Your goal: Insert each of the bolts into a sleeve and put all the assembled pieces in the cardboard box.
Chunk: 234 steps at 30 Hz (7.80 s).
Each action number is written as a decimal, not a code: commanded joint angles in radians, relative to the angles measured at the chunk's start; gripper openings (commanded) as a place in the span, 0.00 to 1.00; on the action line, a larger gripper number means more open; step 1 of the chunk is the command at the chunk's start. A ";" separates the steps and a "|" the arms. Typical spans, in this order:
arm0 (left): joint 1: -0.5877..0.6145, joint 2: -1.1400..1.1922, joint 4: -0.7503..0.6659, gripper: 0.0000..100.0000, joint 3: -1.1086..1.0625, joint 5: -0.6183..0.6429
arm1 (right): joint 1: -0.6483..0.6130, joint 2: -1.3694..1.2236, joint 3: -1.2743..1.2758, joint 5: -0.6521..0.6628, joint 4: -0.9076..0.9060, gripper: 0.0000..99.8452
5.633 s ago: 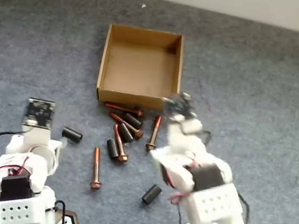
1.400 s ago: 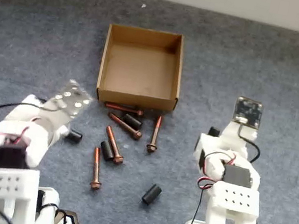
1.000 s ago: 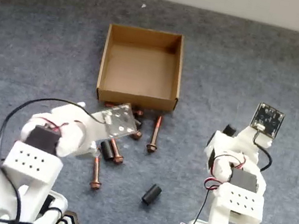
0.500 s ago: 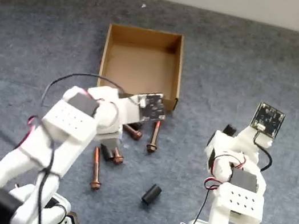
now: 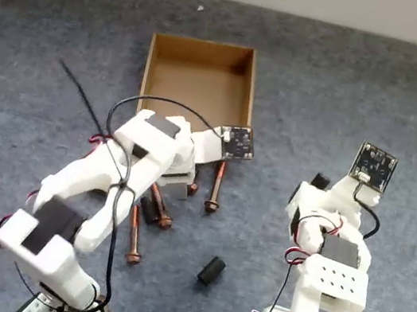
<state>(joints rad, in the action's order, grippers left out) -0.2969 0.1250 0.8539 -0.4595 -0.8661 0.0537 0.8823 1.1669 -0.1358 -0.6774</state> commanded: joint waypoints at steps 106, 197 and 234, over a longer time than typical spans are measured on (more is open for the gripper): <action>-0.110 -0.380 0.311 0.01 -0.022 0.572 | -0.105 0.042 -0.021 -0.011 -0.111 0.01; -0.116 -1.937 0.037 0.01 -0.812 1.307 | -0.872 0.954 0.657 0.345 0.236 0.00; 0.657 -1.939 0.215 0.11 -1.032 1.048 | -0.567 0.944 0.458 0.204 -0.054 0.00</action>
<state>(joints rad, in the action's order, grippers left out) 0.3076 -1.8128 1.1884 -1.3602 0.3276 -0.5386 1.8059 1.6747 0.1634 -0.6176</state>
